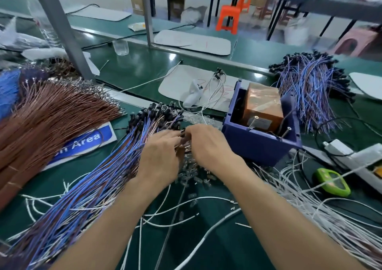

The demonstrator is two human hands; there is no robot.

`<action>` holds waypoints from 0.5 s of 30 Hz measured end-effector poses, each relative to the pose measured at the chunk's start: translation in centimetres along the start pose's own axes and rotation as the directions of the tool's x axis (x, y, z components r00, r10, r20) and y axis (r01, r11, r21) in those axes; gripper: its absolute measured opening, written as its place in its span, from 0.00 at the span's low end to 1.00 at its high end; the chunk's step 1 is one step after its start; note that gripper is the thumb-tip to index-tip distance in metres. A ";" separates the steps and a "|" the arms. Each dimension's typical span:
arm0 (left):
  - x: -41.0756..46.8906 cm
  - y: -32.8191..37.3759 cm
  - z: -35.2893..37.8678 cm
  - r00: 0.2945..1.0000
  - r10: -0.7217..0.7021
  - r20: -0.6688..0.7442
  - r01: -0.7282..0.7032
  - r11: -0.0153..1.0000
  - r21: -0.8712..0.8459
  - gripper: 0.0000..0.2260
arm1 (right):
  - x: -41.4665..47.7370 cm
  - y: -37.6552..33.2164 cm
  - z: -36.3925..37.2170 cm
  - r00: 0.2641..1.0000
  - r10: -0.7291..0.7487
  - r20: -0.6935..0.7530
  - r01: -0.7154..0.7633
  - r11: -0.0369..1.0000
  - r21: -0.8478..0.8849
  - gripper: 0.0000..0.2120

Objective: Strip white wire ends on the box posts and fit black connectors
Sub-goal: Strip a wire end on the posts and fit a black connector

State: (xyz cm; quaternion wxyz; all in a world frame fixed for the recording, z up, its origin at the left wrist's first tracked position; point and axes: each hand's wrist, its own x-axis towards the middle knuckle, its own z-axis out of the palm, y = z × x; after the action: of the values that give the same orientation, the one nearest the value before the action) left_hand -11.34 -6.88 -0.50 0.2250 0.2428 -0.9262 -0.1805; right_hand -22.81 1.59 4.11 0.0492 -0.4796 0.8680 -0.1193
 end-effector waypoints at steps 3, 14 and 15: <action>1.1 1.8 -1.0 0.941 -0.283 0.186 0.337 0.837 -0.432 0.08 | -0.4 1.4 -1.9 0.999 0.041 -0.024 -0.039 0.995 0.091 0.09; 1.1 -0.1 -7.3 0.852 -0.002 0.523 0.493 0.336 -0.802 0.14 | -6.9 -2.5 -9.4 0.979 -0.056 -0.194 0.106 0.961 0.255 0.07; 1.0 -0.5 -8.0 0.846 0.029 0.533 0.490 0.353 -0.797 0.20 | -7.5 -2.7 -9.5 0.979 -0.057 -0.197 0.107 0.961 0.254 0.08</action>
State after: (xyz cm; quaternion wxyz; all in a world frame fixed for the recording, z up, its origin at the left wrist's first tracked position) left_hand -7.90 -9.64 6.30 0.0656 0.1606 -0.6479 -0.7417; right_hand -18.54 8.06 13.79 0.0256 -0.4910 0.8244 -0.2803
